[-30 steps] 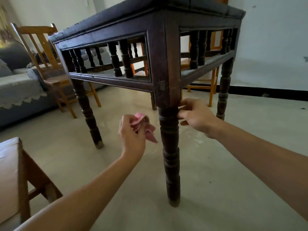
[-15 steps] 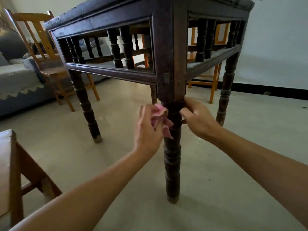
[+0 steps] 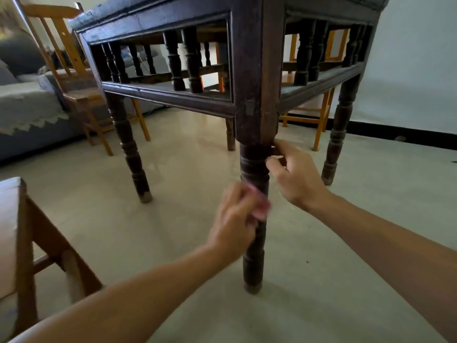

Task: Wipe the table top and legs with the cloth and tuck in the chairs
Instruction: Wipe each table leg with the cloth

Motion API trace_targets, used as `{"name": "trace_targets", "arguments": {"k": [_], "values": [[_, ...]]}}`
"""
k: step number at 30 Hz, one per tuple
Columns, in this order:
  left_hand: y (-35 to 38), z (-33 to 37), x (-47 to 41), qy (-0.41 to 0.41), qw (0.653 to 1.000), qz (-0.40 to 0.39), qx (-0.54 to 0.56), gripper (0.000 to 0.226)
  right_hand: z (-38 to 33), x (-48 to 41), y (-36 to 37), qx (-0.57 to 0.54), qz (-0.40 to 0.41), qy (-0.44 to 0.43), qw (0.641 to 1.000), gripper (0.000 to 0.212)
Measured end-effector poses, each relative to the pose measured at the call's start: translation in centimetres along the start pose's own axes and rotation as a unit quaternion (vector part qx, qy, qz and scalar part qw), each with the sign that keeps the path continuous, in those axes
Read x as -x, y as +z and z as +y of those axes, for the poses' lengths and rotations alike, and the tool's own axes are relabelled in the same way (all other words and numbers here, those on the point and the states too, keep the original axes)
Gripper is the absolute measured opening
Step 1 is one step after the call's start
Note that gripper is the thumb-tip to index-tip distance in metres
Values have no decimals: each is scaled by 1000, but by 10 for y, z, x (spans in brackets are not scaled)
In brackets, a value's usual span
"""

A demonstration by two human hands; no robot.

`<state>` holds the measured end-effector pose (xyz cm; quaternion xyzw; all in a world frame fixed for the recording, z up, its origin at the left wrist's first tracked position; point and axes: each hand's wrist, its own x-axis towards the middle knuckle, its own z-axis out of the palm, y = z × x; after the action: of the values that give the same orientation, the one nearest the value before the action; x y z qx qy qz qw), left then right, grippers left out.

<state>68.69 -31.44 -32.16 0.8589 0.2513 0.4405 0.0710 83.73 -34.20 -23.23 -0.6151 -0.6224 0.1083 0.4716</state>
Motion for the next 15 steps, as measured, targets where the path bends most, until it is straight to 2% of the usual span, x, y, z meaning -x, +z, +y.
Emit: {"name": "trace_targets", "arguments": {"k": [1,2,3,5,7,8,9,10,11,13,14,15], "values": [[5,-1,21,56,995,-76,-34,27,1,3,2,15,11,-10,1000,40],[8,-5,39,80,988,-120,-50,23,3,6,3,31,24,-19,999,45],[7,-9,46,62,990,-119,-29,18,5,7,5,44,35,-25,998,49],[-2,-16,33,-65,998,-4,20,10,8,10,9,50,53,-31,997,52],[-19,-22,-1,-226,966,100,82,7,9,15,17,34,66,-38,997,55],[-20,-25,-10,-260,949,122,132,10,9,18,22,23,70,-39,997,57],[-20,-19,-15,-266,946,110,148,13,8,21,26,13,72,-39,997,60],[-13,-10,-9,-244,958,67,133,16,7,23,31,3,75,-39,996,62],[-3,3,3,-223,965,-6,138,19,8,25,34,-5,78,-37,996,63],[19,28,38,-202,954,-165,149,30,10,27,36,-14,81,-28,996,63],[26,32,49,-203,952,-185,136,35,12,27,36,-15,80,-23,996,61],[27,27,55,-197,960,-158,118,37,14,26,35,-13,78,-20,997,59]]}}
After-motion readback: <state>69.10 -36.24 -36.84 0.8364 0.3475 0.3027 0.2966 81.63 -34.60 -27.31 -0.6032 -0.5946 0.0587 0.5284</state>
